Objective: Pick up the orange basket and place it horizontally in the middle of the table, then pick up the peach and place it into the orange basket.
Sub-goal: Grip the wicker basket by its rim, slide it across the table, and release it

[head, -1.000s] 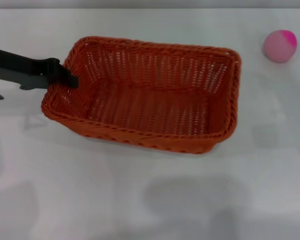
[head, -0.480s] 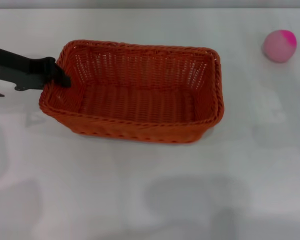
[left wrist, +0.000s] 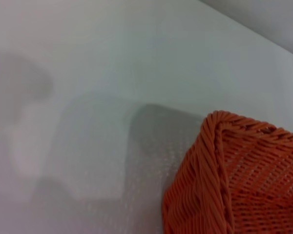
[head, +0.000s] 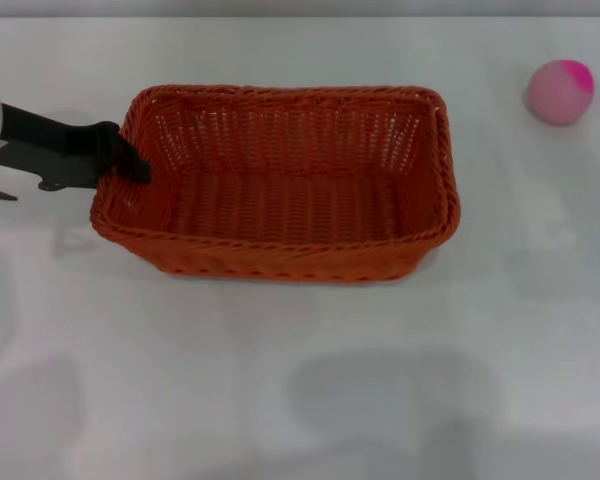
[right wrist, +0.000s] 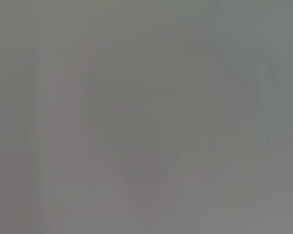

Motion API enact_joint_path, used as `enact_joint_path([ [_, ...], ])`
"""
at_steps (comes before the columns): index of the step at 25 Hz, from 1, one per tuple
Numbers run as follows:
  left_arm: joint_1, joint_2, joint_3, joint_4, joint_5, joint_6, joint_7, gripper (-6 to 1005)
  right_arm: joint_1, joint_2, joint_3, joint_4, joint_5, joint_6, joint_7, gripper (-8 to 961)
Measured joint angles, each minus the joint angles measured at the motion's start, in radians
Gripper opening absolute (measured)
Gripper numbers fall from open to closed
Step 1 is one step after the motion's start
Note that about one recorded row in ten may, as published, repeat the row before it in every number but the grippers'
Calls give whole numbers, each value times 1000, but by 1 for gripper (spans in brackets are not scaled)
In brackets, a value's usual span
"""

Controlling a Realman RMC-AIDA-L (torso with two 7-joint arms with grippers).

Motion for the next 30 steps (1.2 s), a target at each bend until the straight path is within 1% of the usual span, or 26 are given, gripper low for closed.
enact_joint_path([
  [6, 2, -2, -4, 0, -2, -13, -1, 177, 0, 0, 0, 2, -2, -3, 0, 825],
  [13, 11, 1, -1, 0, -52, -23, 9, 226, -3, 0, 0, 2, -4, -1, 0, 825],
  [16, 15, 1, -6, -2, -54, -30, 11, 456, -6, 0, 0, 1, -3, 1, 0, 825],
  [18, 24, 2, -7, -4, -62, -31, 11, 488, -9, -1, 0, -2, -3, 3, 3, 825],
  [21, 46, 10, -8, -8, -104, -32, 27, 535, -11, -2, 0, -4, -2, 6, 6, 825],
  [27, 105, 37, -8, -11, -215, -43, 131, 763, -13, -2, -12, -17, -9, 18, 7, 825],
  [30, 145, 54, -20, -13, -284, -44, 218, 821, -20, -3, -47, -60, -20, 19, 17, 825],
])
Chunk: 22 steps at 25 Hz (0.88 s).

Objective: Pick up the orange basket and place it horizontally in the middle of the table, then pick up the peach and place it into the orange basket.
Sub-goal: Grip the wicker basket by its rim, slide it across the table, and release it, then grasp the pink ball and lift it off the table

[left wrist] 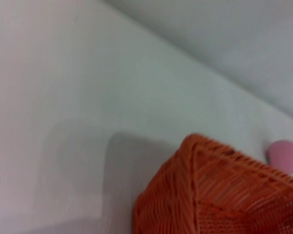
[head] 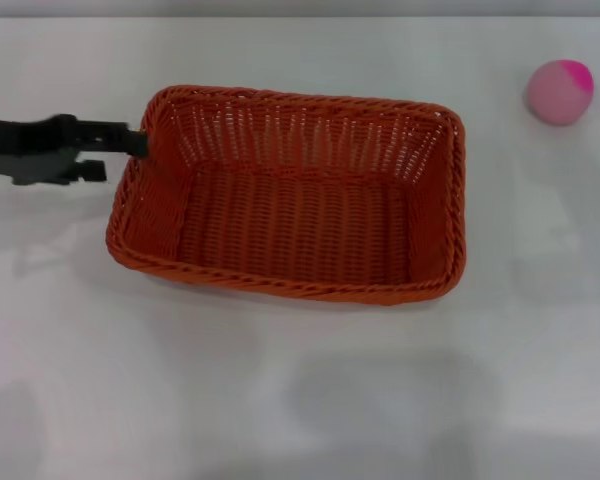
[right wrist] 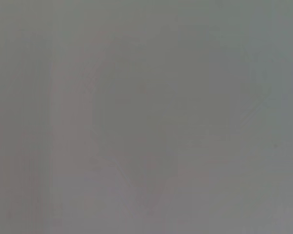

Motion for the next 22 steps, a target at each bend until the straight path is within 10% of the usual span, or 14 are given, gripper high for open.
enact_joint_path([
  [11, 187, 0, -181, -3, -303, 14, 531, 858, -65, -11, -373, -485, -93, -208, 585, 825],
  [22, 360, -67, -179, 18, -575, -24, 1040, 857, 134, -15, -415, -619, -571, -341, 998, 824],
])
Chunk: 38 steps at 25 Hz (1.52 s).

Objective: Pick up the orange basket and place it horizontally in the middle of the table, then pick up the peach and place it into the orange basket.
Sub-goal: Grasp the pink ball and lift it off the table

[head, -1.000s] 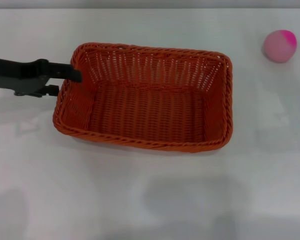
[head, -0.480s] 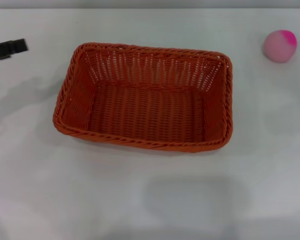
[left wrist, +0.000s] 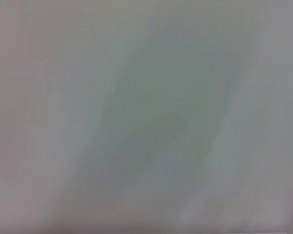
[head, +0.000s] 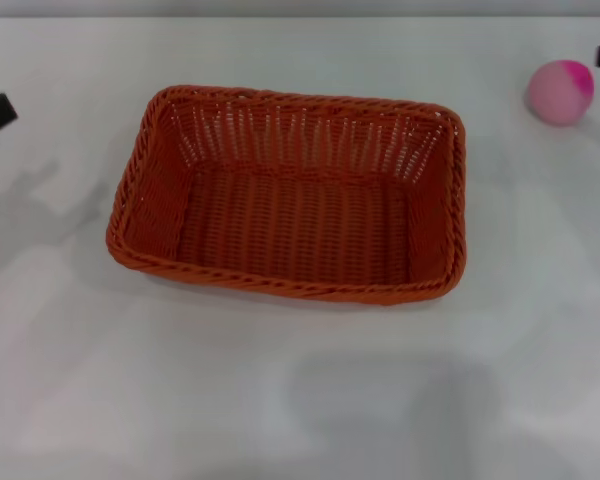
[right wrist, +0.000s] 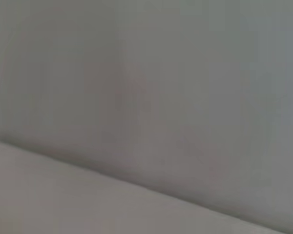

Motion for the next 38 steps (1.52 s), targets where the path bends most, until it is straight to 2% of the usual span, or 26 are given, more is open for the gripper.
enact_joint_path([
  [3, 13, -1, 1, 60, -41, -50, 103, 856, 45, 13, -14, 21, -70, -53, 19, 824],
  [6, 13, 1, -1, 114, -67, -76, 172, 856, 63, 15, -32, 54, -100, -102, 38, 824],
  [11, 42, -4, 0, 135, -97, -81, 238, 855, 104, 16, -65, 110, -124, -182, 48, 824],
  [20, 37, -2, 4, 164, -98, -86, 299, 853, 134, 20, -136, 173, -119, -327, 49, 824],
  [25, 35, 0, -1, 174, -99, -87, 303, 852, 135, 19, -133, 178, -117, -333, 49, 738],
  [31, 36, 0, -2, 174, -100, -82, 308, 851, 129, 18, -138, 175, -116, -329, 44, 517],
  [38, 36, 0, -1, 174, -101, -81, 309, 848, 126, 19, -134, 170, -113, -300, 41, 402],
])
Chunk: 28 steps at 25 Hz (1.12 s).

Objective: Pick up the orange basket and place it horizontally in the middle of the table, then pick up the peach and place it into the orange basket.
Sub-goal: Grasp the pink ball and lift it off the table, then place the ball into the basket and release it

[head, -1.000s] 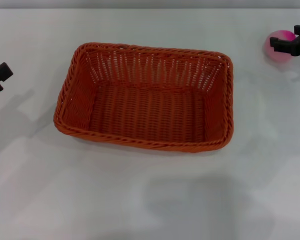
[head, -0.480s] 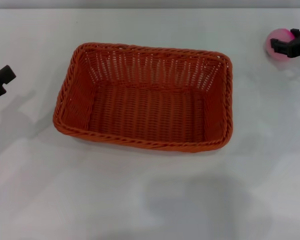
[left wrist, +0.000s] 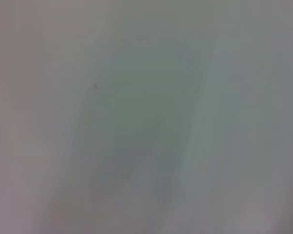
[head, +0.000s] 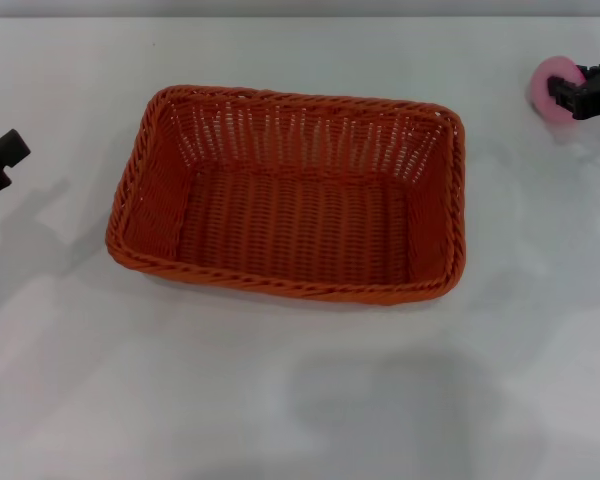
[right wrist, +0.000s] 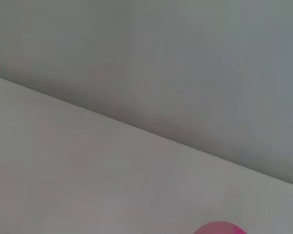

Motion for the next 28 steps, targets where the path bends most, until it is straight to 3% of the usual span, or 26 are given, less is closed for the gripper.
enact_joint_path([
  [6, 0, -2, 0, 2, 0, 0, 10, 847, -37, -1, 2, -65, 86, 129, -3, 316],
  [14, -9, -2, 0, 27, -1, 2, 42, 847, -94, -1, 2, -167, 270, 424, -4, 242],
  [20, -13, -3, 1, 30, -8, -3, 82, 847, -89, 1, -11, -149, 361, 644, -48, 170],
  [28, -25, 0, -1, 52, -13, 0, 97, 847, -69, 5, -159, -62, 363, 693, -171, 124],
])
